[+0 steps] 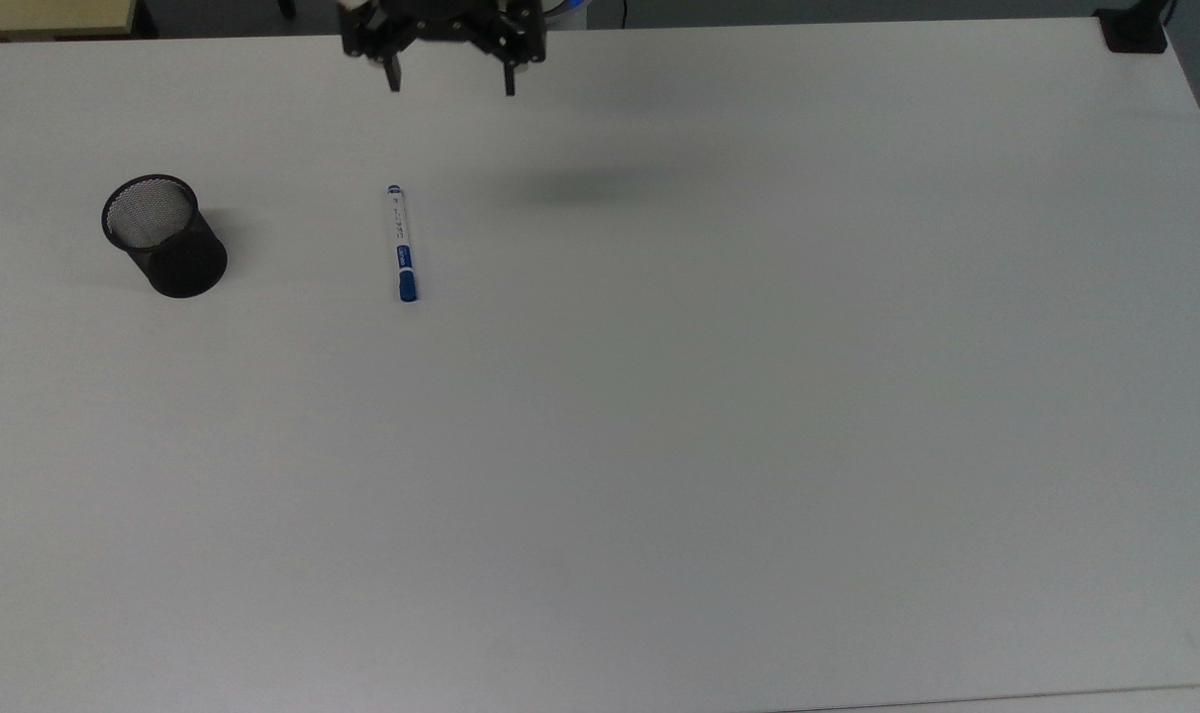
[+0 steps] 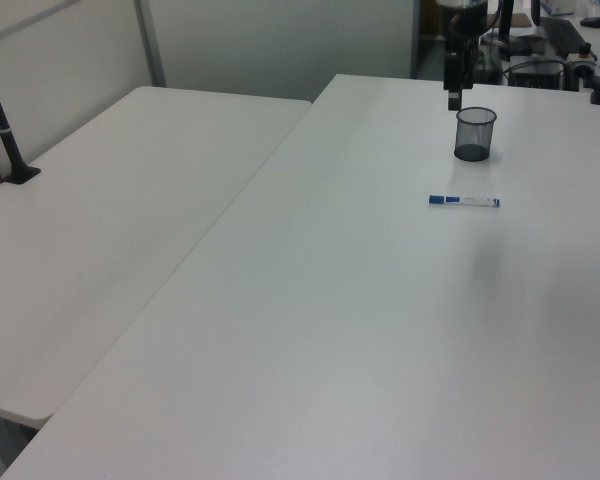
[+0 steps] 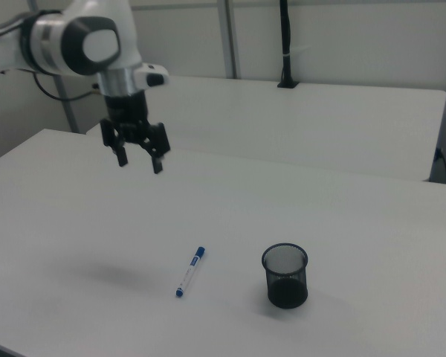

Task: Insert the marker
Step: 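Move the open gripper down over the blue-capped white marker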

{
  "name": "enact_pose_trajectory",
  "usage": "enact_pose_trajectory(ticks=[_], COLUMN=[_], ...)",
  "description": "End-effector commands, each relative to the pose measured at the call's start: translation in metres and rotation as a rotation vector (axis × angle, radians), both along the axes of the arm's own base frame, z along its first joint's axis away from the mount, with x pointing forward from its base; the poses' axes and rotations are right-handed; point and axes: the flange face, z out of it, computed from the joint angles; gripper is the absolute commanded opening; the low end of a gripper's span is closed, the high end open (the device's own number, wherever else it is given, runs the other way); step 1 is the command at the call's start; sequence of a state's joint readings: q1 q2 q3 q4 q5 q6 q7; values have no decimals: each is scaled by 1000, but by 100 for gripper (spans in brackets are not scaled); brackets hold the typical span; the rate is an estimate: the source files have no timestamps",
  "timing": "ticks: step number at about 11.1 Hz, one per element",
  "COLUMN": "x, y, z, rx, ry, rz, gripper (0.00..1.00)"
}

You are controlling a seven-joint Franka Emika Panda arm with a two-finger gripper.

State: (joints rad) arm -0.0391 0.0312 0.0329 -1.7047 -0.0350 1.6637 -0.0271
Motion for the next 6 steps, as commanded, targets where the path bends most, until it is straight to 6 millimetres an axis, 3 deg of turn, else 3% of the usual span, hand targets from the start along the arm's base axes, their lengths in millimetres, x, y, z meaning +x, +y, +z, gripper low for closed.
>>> enact_pose_trajectory(ticks=[1,4,6], x=[18,24,26], y=[-28,-62,-72], z=[-33,-93,-131], rx=[21,27,28], ry=[0,-1,-2], rz=[33,86,105], gripper=[100,98,97])
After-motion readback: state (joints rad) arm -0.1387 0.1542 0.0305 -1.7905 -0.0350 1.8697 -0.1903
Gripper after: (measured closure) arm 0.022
